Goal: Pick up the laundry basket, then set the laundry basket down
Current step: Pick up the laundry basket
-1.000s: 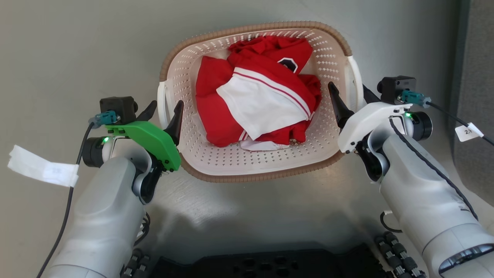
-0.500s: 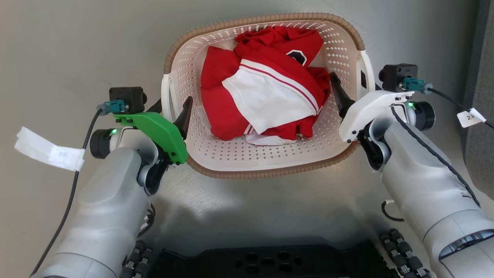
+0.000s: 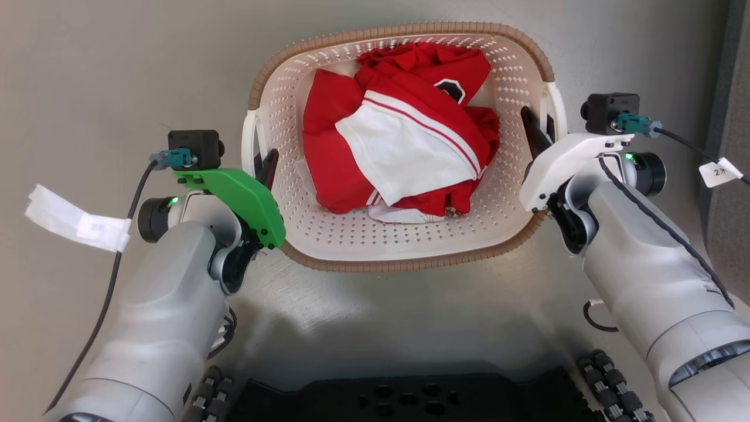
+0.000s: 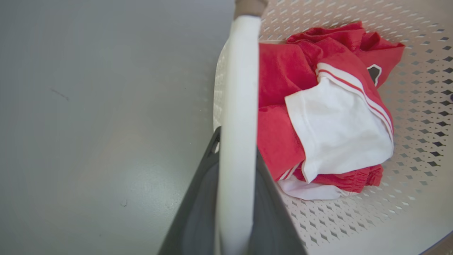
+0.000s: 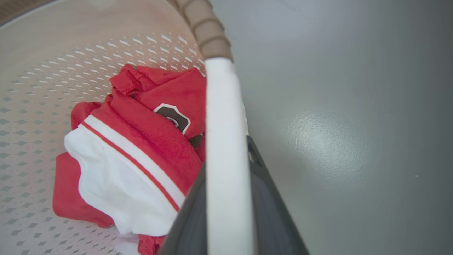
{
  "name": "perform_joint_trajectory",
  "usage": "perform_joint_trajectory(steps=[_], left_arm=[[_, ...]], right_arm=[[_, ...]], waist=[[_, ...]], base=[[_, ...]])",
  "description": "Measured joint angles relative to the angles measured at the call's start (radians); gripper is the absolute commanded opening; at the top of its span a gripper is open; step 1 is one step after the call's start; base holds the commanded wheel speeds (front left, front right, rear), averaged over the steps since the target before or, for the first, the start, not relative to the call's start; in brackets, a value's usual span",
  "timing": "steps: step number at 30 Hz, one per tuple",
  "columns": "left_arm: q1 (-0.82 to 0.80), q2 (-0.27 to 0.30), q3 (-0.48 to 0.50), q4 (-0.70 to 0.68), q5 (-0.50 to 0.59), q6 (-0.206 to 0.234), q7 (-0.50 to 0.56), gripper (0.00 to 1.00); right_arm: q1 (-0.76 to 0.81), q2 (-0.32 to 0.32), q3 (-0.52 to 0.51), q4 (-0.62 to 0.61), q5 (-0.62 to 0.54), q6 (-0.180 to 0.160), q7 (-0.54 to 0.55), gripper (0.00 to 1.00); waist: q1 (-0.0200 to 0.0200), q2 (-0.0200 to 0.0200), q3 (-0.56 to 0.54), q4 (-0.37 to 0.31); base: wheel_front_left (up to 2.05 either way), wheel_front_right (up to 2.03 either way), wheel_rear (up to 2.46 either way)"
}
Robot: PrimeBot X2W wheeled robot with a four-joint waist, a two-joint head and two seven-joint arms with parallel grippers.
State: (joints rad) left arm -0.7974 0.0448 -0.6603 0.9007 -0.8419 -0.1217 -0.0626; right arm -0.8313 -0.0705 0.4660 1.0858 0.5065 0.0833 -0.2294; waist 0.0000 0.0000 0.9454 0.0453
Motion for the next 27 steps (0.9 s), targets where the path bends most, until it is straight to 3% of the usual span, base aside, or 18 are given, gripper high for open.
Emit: perform_joint_trajectory(steps=[20, 27], left_arm=[[0.01, 0.008, -0.096, 0.05, -0.084, 0.0, -0.008, 0.0], [0.049, 0.012, -0.123, 0.067, -0.126, 0.0, 0.023, 0.0]], right_arm=[[0.039, 0.001, 0.085, 0.04, 0.085, 0.022, -0.002, 0.0], [0.068, 0.002, 0.124, 0.058, 0.114, 0.03, 0.052, 0.0]], waist=[[0.0, 0.0, -0.131, -0.004], [0.0, 0.0, -0.204, -0.01]], base=[[0.0, 0.0, 0.0], [0.0, 0.0, 0.0]])
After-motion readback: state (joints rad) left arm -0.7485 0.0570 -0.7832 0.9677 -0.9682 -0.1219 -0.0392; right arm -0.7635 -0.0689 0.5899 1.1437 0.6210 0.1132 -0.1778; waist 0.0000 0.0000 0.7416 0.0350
